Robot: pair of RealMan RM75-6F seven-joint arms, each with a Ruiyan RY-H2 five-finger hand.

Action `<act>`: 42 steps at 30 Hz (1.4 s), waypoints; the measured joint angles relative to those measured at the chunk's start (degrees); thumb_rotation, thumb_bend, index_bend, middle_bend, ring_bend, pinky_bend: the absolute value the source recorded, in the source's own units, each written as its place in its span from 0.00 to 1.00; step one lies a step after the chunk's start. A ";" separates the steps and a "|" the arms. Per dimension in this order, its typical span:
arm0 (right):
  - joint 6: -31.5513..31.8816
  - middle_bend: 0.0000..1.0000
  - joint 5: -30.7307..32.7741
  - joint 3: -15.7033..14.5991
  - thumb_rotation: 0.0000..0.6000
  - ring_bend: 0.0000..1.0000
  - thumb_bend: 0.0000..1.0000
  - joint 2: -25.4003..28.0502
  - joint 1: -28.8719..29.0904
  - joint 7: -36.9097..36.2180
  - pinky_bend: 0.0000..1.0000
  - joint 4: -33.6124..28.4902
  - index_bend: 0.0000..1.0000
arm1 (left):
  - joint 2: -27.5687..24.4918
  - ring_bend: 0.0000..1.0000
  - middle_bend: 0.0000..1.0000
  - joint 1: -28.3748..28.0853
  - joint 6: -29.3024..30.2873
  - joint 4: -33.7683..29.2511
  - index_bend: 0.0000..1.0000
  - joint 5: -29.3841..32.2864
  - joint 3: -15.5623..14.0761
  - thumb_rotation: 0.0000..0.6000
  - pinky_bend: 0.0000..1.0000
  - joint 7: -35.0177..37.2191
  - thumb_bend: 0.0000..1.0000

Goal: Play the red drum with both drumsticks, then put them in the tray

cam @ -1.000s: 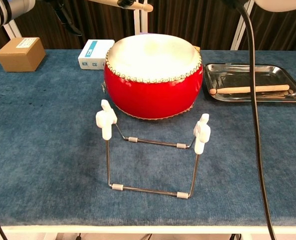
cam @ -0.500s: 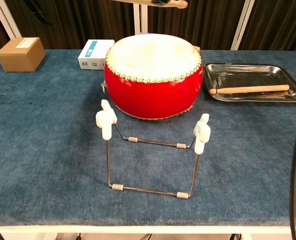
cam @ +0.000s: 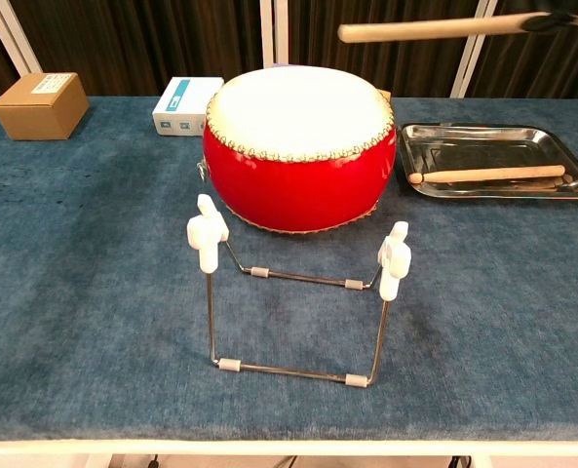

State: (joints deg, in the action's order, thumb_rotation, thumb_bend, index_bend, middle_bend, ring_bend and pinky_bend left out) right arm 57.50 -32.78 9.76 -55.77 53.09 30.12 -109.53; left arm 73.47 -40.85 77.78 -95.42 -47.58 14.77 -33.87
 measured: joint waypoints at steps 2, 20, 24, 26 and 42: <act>-1.63 0.67 -2.11 -1.87 1.00 0.41 0.78 2.25 -2.22 -1.70 0.40 0.38 0.81 | -0.55 0.22 0.19 1.46 0.77 -0.19 0.11 -0.82 -0.37 1.00 0.40 1.56 0.07; -16.53 0.66 -2.97 -8.68 1.00 0.41 0.78 -8.35 -0.83 -0.44 0.36 24.08 0.81 | -1.40 0.22 0.19 7.30 1.32 -0.40 0.11 -1.73 -0.34 1.00 0.40 6.71 0.07; -17.82 0.65 -4.16 -9.39 1.00 0.41 0.77 -11.00 -0.14 -0.08 0.35 28.16 0.81 | -1.45 0.22 0.19 8.08 1.35 -0.38 0.11 -1.40 0.05 1.00 0.40 7.31 0.07; -17.88 0.63 -5.76 -9.57 1.00 0.40 0.73 -12.30 -0.09 -0.14 0.34 30.44 0.79 | -1.49 0.22 0.19 8.42 1.43 -0.40 0.11 -1.42 0.21 1.00 0.40 7.48 0.07; -19.23 0.36 -11.17 -10.90 1.00 0.15 0.48 -17.31 -1.19 -0.59 0.22 40.57 0.43 | -2.35 0.22 0.19 11.09 3.27 -1.60 0.09 -2.97 1.01 1.00 0.40 8.22 0.06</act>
State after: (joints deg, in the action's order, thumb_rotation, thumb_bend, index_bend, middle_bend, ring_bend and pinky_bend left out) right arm 38.27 -43.95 -1.14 -73.08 51.90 29.53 -68.96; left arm 71.13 -29.75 81.05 -97.01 -50.55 15.78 -25.65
